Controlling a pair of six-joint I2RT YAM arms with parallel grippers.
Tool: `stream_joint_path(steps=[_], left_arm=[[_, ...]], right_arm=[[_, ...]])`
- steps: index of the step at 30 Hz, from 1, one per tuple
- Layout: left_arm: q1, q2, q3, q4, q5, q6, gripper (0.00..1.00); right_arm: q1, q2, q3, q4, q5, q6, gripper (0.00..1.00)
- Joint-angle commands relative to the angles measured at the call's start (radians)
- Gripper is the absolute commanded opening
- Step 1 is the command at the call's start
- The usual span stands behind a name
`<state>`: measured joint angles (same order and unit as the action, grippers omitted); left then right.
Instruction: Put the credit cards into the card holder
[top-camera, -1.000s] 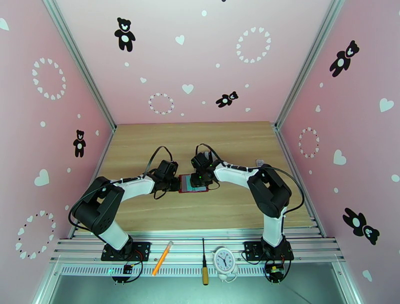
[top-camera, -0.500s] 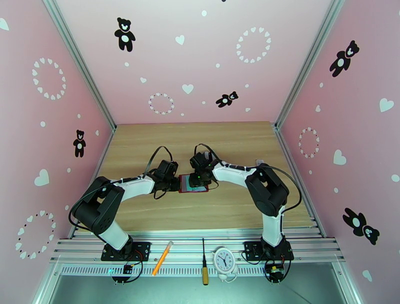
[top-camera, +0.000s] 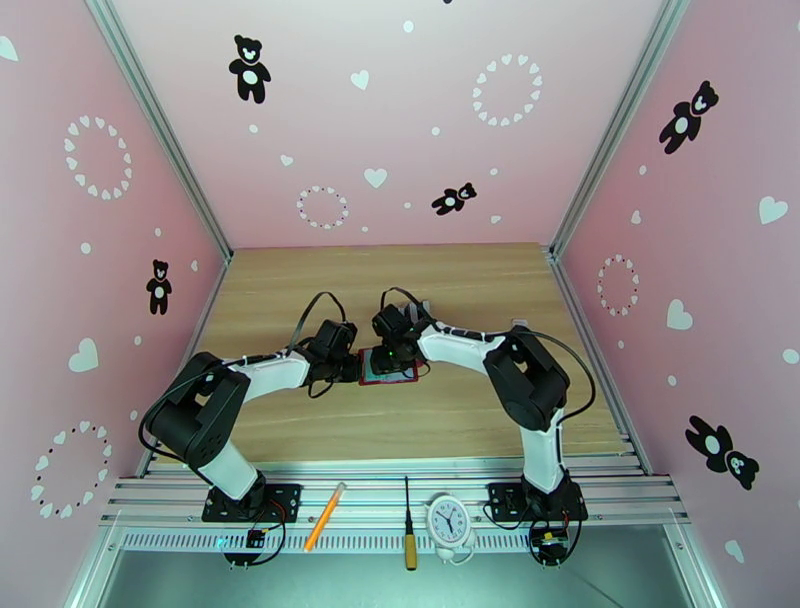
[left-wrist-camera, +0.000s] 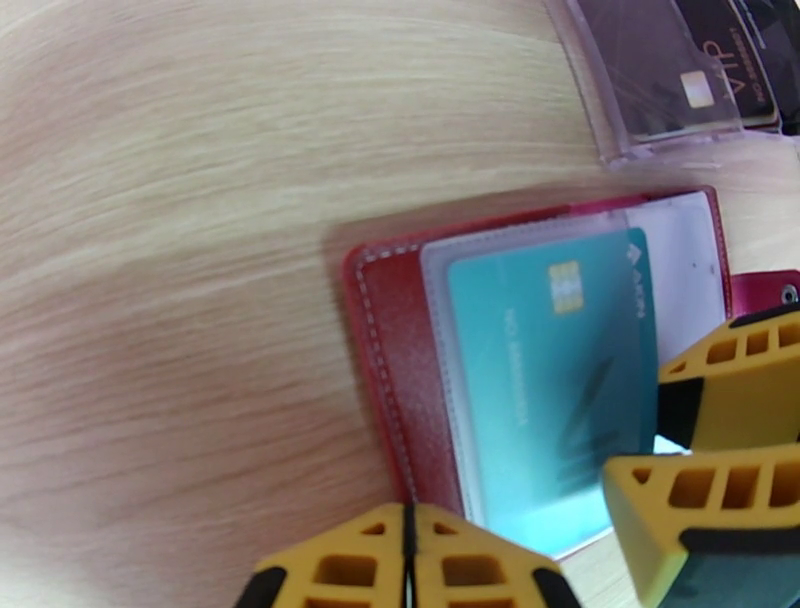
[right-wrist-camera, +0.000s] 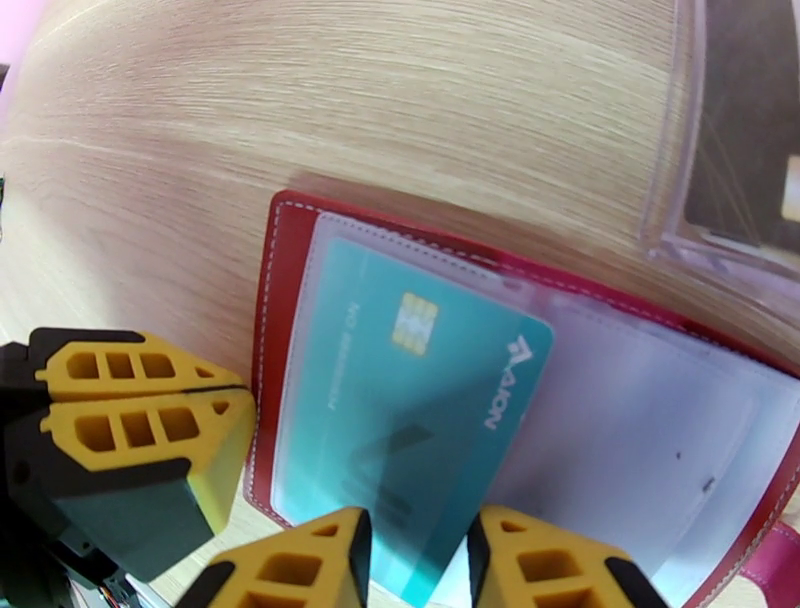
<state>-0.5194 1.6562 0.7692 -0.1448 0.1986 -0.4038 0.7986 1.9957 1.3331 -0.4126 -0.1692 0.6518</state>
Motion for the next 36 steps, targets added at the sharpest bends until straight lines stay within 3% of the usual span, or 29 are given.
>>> stream_joint_path(steps=[1,18,36], left_arm=[[-0.002,0.039,-0.016,-0.001,0.033,0.005,0.10],[0.024,0.024,-0.010,-0.026,-0.001,0.006,0.16],[0.028,-0.089,0.039,-0.121,-0.038,-0.011,0.20]], right_arm=[[0.014,0.033,0.039,-0.020,-0.019,0.008,0.32],[0.010,-0.014,0.041,-0.047,0.021,-0.004,0.32],[-0.068,-0.122,-0.098,-0.025,0.020,-0.036,0.34]])
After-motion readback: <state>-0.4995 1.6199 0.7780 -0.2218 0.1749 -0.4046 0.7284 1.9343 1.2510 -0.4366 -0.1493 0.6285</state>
